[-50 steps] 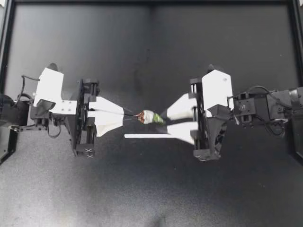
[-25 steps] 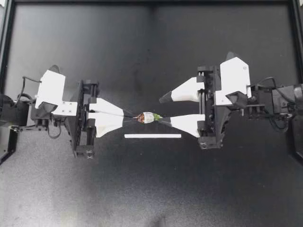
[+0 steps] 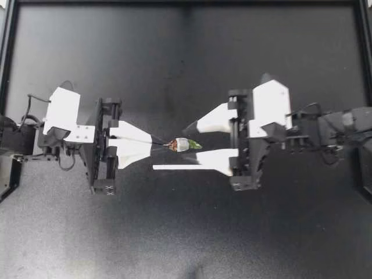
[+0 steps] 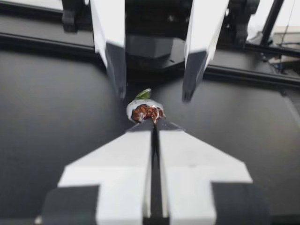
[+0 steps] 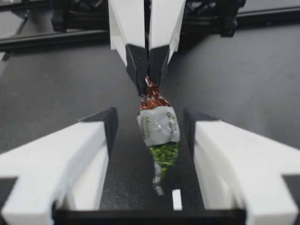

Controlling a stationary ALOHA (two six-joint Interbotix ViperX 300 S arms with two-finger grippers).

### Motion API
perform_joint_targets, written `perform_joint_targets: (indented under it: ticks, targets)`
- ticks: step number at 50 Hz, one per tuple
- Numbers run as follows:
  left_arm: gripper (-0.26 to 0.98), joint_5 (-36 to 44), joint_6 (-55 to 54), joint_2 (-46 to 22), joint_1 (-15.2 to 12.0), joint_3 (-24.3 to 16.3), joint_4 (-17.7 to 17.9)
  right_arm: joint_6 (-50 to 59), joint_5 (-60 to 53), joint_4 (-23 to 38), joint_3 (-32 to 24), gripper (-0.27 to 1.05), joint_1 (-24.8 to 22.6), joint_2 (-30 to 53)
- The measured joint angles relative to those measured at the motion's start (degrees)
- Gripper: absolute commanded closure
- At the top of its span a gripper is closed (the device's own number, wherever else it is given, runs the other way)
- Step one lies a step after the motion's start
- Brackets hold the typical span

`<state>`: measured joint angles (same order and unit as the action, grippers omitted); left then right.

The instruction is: Pick up the candy and unwrap it.

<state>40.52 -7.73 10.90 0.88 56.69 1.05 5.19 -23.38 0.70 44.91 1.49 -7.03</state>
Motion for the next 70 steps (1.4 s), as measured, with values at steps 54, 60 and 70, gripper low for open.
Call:
perform_joint_targets:
  ticks: [54, 60, 70]
  targets:
    - [0.84, -0.09, 0.53, 0.0, -0.09, 0.97, -1.58, 0.0, 1.85, 1.14, -0.62, 0.96, -0.09, 0.44]
    - [0.71, 0.0, 0.53, 0.0, -0.09, 1.23, -1.58, 0.0, 1.85, 1.14, -0.62, 0.96, -0.09, 0.44]
    - [0.3, -0.35, -0.35, 0.26, 0.0, 1.32, -1.32, -0.18, 1.85, 1.14, -0.62, 0.96, -0.09, 0.35]
